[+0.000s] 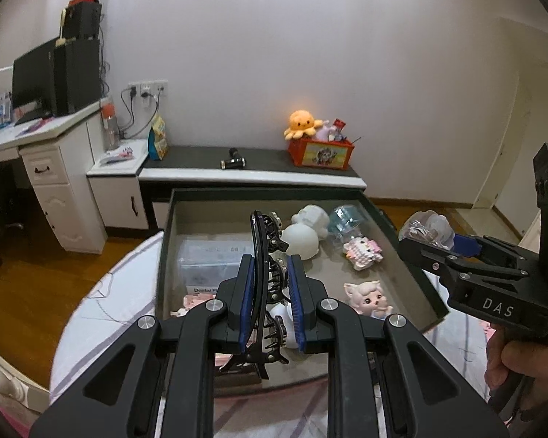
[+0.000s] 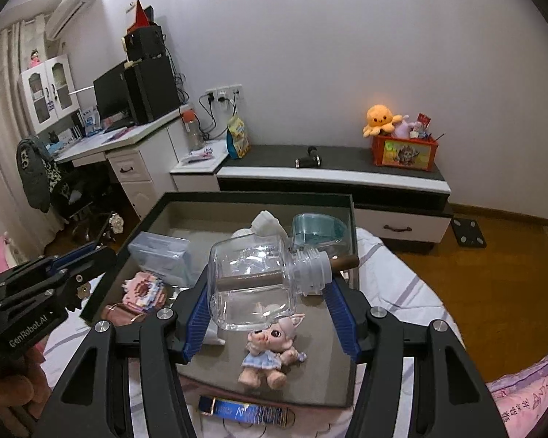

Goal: Organize rigid objects

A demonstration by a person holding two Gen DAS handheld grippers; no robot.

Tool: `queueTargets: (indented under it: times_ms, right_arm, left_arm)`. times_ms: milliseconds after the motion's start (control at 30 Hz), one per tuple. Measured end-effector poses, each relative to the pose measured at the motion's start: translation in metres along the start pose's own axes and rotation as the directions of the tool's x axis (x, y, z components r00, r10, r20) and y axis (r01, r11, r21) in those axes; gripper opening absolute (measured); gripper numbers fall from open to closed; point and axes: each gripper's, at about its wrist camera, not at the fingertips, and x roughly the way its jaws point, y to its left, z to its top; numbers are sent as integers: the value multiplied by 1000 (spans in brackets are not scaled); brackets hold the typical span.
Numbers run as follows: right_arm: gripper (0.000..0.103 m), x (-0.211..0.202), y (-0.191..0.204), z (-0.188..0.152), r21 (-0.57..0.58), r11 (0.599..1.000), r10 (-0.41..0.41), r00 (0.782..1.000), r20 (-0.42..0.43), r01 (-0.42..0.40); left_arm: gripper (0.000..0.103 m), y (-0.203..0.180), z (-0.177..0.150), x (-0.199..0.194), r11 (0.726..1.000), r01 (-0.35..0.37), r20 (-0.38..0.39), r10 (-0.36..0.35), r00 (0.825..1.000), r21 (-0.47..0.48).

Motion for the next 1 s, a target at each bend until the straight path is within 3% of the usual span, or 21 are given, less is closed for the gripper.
queueTargets:
  times_ms: [233,267,333,367,400,467,500,1000]
  right_arm:
    - [60,28,-6,-3,27,1000,-1,999,-37,2]
    - [60,30,-8,-4,34,999,-2,999,-39,4]
    - [78,31,-14,-7,60,998,-2,999,-38,4]
    - [88,28,-15,-9,71,997,-2,1000,-28,4]
    - [88,24,-17,-10,79,997,-2,1000,-20,4]
    - [93,14,-20,-14,93,995,-21,1000,-8,22]
    - [103,10,-20,-15,96,995,-33,999,-3,33]
    - [103,-90,-4,-70,131,991,-11,996,93,-2]
  left_arm:
    - [19,6,-7,38,1000,-24,-77,23,997,-17]
    - [27,7,-10,42,999,-39,-88,37,995,-19]
    - [60,11,-15,43,998,-60,-92,58,994,-27]
    - [84,13,-17,40,997,-73,-82,70,994,-33]
    - [94,14,-19,36,996,-83,-63,81,995,-39]
    - [99,17,-24,22,995,-90,-26,89,996,-45]
    - [101,17,-27,16,994,-94,-20,93,995,-48]
    - [103,-1,-62,-91,997,-70,79,73,994,-40]
